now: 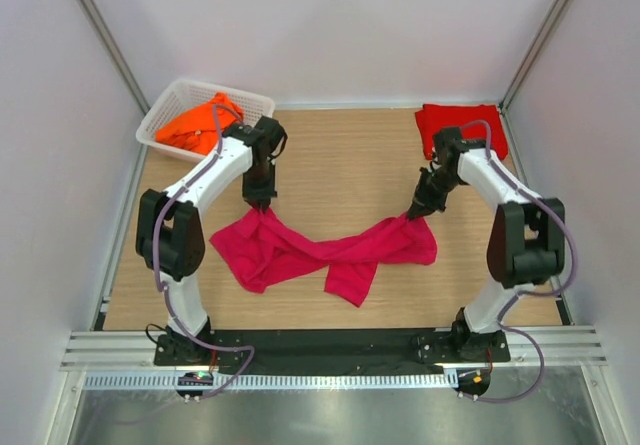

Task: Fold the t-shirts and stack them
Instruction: Flatten the tshirt out

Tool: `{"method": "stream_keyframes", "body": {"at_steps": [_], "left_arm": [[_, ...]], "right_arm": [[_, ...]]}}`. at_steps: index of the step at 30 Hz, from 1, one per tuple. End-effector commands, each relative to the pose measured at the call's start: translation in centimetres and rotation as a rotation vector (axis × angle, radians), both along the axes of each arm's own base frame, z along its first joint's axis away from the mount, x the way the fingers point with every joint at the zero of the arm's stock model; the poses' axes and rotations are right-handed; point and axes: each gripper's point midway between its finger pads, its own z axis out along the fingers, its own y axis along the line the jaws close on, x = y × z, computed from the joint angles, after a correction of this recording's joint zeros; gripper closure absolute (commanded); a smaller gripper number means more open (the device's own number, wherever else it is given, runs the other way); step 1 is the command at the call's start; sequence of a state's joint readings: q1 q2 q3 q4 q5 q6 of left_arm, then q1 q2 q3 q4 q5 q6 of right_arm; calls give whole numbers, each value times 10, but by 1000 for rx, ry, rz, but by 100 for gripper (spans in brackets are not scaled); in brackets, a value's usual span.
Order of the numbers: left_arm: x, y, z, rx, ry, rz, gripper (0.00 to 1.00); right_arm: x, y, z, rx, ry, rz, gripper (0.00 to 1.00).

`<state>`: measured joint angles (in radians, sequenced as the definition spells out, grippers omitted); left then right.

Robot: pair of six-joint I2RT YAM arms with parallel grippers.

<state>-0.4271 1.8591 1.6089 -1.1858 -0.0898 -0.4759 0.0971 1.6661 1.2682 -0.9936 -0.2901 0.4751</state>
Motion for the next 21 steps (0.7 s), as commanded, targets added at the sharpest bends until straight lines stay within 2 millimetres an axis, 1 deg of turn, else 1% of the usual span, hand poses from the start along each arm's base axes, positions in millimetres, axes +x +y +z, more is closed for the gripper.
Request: {"method": "stream_keyframes", "body": {"at_steps": [1, 2, 3, 4, 5, 6, 7, 8, 9, 10, 11, 12, 13, 14, 15, 16, 17, 18, 19, 20, 21], "left_arm": [[21, 10, 15, 29, -41, 16, 93], [28, 9, 21, 26, -59, 17, 92], [29, 10, 24, 29, -62, 18, 88], [32, 13, 28, 31, -73, 26, 84], [33, 12, 33, 28, -88, 26, 75], [33, 13, 36, 28, -97, 28, 72], [33, 14, 38, 34, -99, 31, 70], [32, 15, 42, 29, -109, 34, 67], [28, 15, 41, 27, -104, 38, 64], [26, 14, 41, 17, -103, 41, 62], [23, 15, 46, 7, -115, 45, 60], [19, 15, 45, 1, -111, 49, 60], [16, 15, 46, -9, -118, 58, 60], [14, 12, 48, -37, -126, 57, 60], [6, 12, 50, -54, -128, 62, 60], [2, 11, 51, -71, -131, 70, 60], [-1, 4, 52, -118, -131, 70, 65], [-11, 3, 52, -143, -125, 71, 68], [-16, -3, 52, -186, -119, 70, 71], [-20, -15, 54, -260, -119, 80, 73], [-31, -17, 54, -295, -115, 89, 73]], "right_arm": [[59, 13, 5, 51, -116, 18, 98], [65, 26, 9, 132, -112, 26, 97], [73, 35, 12, 184, -103, 5, 95], [86, 44, 14, 236, -111, 3, 91], [91, 50, 20, 281, -117, 0, 79], [99, 53, 26, 285, -140, -3, 75], [102, 50, 30, 276, -152, -5, 71], [104, 48, 32, 261, -164, 1, 64], [100, 41, 31, 222, -151, 1, 60], [99, 36, 37, 194, -174, 31, 57], [96, 32, 37, 166, -174, 39, 52], [89, 23, 32, 122, -157, 38, 51], [85, 16, 38, 95, -183, 53, 49], [81, 12, 37, 74, -185, 55, 49], [73, 5, 28, 37, -169, 54, 48], [69, 3, 26, 25, -170, 57, 48], [65, -1, 28, 17, -184, 57, 48], [60, -2, 19, 22, -173, 57, 48], [58, -2, 18, 34, -175, 52, 48], [59, -3, 17, 49, -182, 40, 48], [60, -3, 13, 57, -187, 34, 48]]}}
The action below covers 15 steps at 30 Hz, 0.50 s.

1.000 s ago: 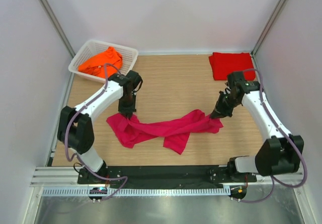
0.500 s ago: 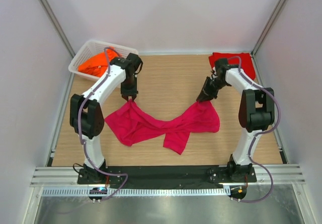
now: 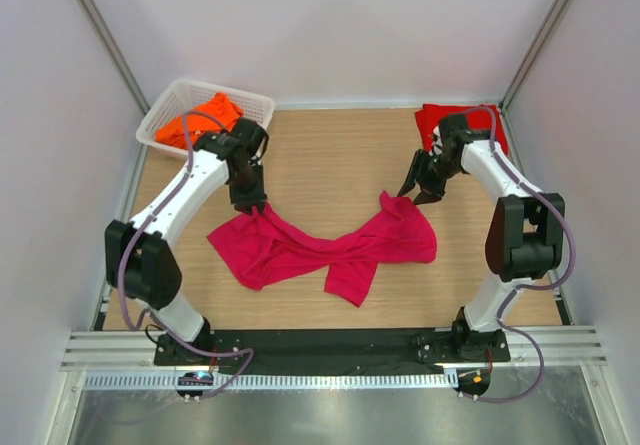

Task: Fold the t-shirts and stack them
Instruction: Flatten the tshirt out

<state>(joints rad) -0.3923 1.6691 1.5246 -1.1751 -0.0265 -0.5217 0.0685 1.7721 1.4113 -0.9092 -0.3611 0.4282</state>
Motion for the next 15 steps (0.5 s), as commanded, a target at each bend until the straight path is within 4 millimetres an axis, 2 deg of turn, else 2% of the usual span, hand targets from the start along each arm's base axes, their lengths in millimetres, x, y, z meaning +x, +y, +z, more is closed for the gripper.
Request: {"method": "stream_keyframes", "body": {"at_steps": [1, 3, 8, 11, 12, 15], "left_arm": [[-18, -27, 16, -214, -43, 24, 73], [-23, -34, 20, -273, -62, 47, 73], [-42, -25, 15, -257, -49, 34, 74], [-49, -21, 7, -240, -27, 28, 74], [-50, -20, 6, -238, -25, 27, 75], [-51, -21, 3, -244, -21, 26, 74]], "right_arm": [[4, -7, -1, -10, -56, 2, 46], [13, -6, -6, -1, -63, -5, 44], [38, 17, -10, 55, -107, 20, 43], [60, 27, -7, 1, -156, 72, 39], [62, 32, -17, -18, -145, 107, 39], [75, 34, -23, -90, -164, 157, 39]]}}
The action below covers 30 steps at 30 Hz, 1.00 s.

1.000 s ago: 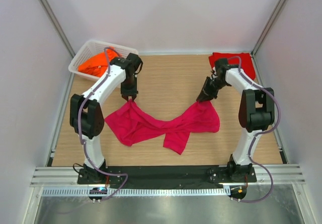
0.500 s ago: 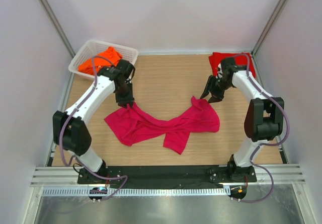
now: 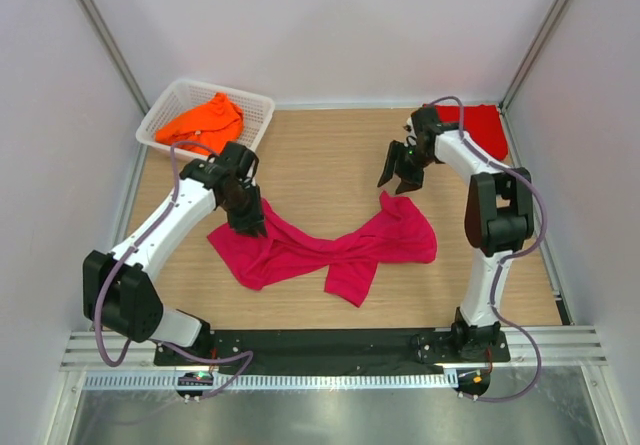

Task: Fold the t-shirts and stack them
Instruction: Flatten the tshirt out

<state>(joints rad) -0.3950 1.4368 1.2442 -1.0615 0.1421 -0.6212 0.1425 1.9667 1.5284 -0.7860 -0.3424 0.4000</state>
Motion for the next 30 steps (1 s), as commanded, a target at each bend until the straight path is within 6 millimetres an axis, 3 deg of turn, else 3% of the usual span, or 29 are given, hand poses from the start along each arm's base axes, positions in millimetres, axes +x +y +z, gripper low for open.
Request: {"method": "stream_keyframes", "body": {"at_steps": [1, 8, 14, 20, 24, 28, 30], "left_arm": [[2, -7, 8, -51, -37, -17, 74], [0, -5, 6, -39, -29, -38, 74], [-2, -2, 4, -32, -17, -47, 74], [-1, 2, 4, -31, -17, -35, 73], [-2, 2, 5, -38, -22, -30, 72], [-6, -2, 2, -68, -6, -20, 68], [-10, -3, -2, -79, 11, -17, 68]], "right_arm": [[28, 5, 1, -85, -89, 73, 39], [36, 2, -24, -175, -83, 142, 47], [34, 12, -35, -157, -61, 173, 58], [36, 15, -24, -152, -87, 165, 70], [37, 16, -15, -147, -91, 153, 98], [36, 6, -4, -169, -95, 100, 99], [33, -8, 6, -210, -100, 46, 99]]}}
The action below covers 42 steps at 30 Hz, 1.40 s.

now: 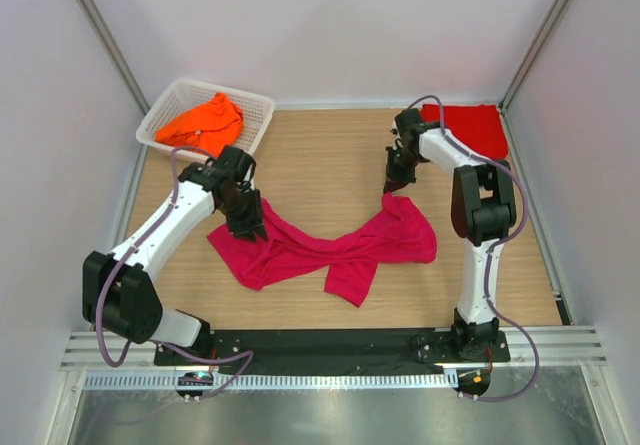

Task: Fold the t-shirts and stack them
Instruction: Flatten the tshirt out

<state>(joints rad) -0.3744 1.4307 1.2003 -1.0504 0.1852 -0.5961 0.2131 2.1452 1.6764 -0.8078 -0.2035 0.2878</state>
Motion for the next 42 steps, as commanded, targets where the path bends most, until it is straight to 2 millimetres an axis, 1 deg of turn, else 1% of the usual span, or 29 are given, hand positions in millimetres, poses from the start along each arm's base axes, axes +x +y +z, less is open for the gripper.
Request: {"method": "stream_keyframes", "body": {"at_steps": [1, 2, 3, 5, 6, 7, 8, 9, 11, 12, 13, 15, 16, 17, 18, 21, 23, 24, 27, 29, 30, 34, 37, 38, 40, 41, 42], "left_arm": [[-2, -7, 7, -64, -23, 9, 69], [-3, -9, 6, -77, -16, 14, 69], [-5, -9, 5, -80, -15, 20, 69], [-4, -10, 1, -91, -9, 44, 71], [-3, -9, -1, -85, -10, 53, 73], [0, -5, -2, -71, -15, 66, 75], [4, 3, -4, -42, -20, 92, 76], [7, 7, -5, -37, -23, 101, 76], [13, 12, -12, -41, -13, 116, 76], [20, 13, -13, -74, -10, 135, 76], [23, 12, -19, -91, 12, 137, 76], [32, 13, -23, -109, 24, 150, 76], [36, 14, -32, -103, 51, 150, 77], [42, 14, -32, -102, 47, 153, 77], [45, 15, -35, -99, 55, 150, 80], [55, 21, -49, -80, 97, 161, 82], [59, 22, -57, -84, 124, 165, 78], [64, 23, -58, -88, 119, 171, 72], [70, 19, -63, -102, 115, 173, 65], [72, 16, -66, -118, 121, 176, 64], [75, 15, -70, -124, 128, 178, 64], [80, 8, -79, -151, 147, 181, 63], [88, 7, -82, -155, 142, 183, 67], [89, 7, -83, -153, 145, 184, 71], [89, 8, -85, -149, 152, 185, 77], [90, 7, -85, -149, 153, 185, 84], [89, 8, -85, -146, 157, 184, 89]], "right_arm": [[5, -27, 51, -59, -89, -117, 99], [2, -36, 60, -79, -99, -150, 99], [0, -46, 64, -108, -104, -186, 99], [-10, -73, 71, -191, -100, -266, 99], [-13, -79, 84, -198, -129, -284, 99], [-15, -85, 92, -220, -150, -303, 99], [-20, -88, 94, -228, -153, -313, 99], [-23, -90, 106, -223, -183, -322, 99], [-27, -88, 112, -209, -192, -322, 99], [-29, -88, 119, -203, -205, -323, 99], [-32, -88, 121, -204, -201, -321, 99], [-33, -88, 129, -201, -214, -313, 99], [-36, -88, 134, -199, -219, -308, 99], [-36, -89, 139, -200, -227, -311, 99], [-38, -89, 140, -201, -226, -309, 99], [-42, -89, 151, -197, -244, -303, 99], [-48, -91, 154, -195, -250, -306, 99], [-49, -91, 155, -198, -252, -306, 99], [-52, -93, 154, -200, -260, -304, 99], [-54, -94, 150, -207, -251, -297, 99], [-54, -93, 148, -209, -244, -293, 99], [-53, -94, 146, -213, -238, -289, 99], [-51, -93, 145, -212, -235, -279, 99], [-51, -93, 145, -211, -238, -278, 99], [-51, -93, 143, -214, -231, -271, 99], [-51, -93, 143, -212, -229, -271, 99], [-52, -94, 142, -214, -228, -267, 99]]}}
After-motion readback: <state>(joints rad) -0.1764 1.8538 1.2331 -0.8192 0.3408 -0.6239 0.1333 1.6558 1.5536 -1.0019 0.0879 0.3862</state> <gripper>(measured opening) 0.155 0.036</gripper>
